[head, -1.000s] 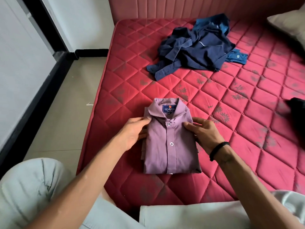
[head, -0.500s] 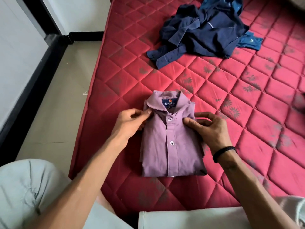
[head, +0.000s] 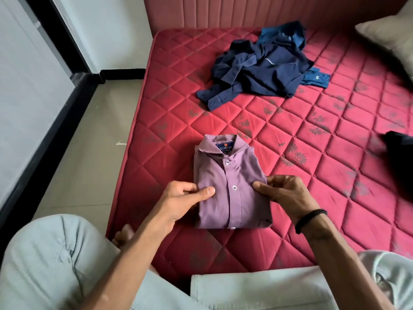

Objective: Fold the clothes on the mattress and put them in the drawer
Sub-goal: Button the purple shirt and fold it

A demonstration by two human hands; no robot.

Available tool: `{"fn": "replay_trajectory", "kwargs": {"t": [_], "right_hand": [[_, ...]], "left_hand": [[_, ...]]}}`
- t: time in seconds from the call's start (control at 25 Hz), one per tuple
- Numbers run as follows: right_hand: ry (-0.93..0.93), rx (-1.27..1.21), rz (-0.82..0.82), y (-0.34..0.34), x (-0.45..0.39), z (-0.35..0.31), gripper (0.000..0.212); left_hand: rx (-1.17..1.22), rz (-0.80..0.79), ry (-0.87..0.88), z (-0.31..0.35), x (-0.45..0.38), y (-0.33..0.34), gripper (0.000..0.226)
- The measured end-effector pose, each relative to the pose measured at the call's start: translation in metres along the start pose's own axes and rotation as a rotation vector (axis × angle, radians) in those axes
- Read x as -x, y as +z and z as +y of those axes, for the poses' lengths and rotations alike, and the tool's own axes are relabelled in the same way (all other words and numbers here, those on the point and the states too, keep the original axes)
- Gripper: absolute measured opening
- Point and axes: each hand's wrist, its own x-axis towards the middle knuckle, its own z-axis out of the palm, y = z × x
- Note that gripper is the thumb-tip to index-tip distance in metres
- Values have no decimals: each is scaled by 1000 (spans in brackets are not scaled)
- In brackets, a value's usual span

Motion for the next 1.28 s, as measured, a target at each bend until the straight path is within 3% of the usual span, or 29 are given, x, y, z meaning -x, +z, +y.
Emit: {"fn": "replay_trajectory", "kwargs": {"t": [0.16, 0.28, 0.4, 0.56, 0.64, 0.8, 0.84, 0.92, 1.0, 1.04, 1.08, 1.2, 1.28], "right_hand": [[8, 194, 75, 5, 4, 16, 38], [-101, 489, 205, 16, 7, 26, 51], [-92, 603, 362, 22, 14, 21, 37], [4, 762, 319, 23, 25, 19, 34], [-61, 654, 274, 21, 27, 16, 27], [-35, 448, 157, 15, 22, 16, 50], [5, 534, 142, 16, 18, 20, 53], [60, 787, 166, 20, 15, 35, 53], [30, 927, 301, 28, 19, 38, 37], [-84, 975, 395, 31, 21, 35, 25], [-251, 1008, 463, 34, 23, 28, 29], [-665, 995, 485, 45, 7, 11, 68], [-691, 1019, 471, 54, -5, 14, 56]], "left_hand": [[-310, 208, 77, -17, -3, 3, 53], [-512, 377, 282, -32, 4, 13, 41], [-454, 481, 334, -33, 14, 21, 34], [-369, 560, 318, -33, 26, 30, 26], [-283, 499, 230, -36, 26, 30, 31], [173, 287, -29, -44, 23, 27, 36], [188, 255, -117, -45, 22, 27, 30], [-12, 238, -180, -49, 18, 23, 29], [-213, 276, -126, -48, 16, 20, 32], [-285, 331, -78, -42, 17, 17, 28], [-338, 420, 10, -31, 18, 16, 22], [-433, 639, 444, 26, 13, 13, 6], [-478, 553, 644, 71, -8, 22, 15]]}}
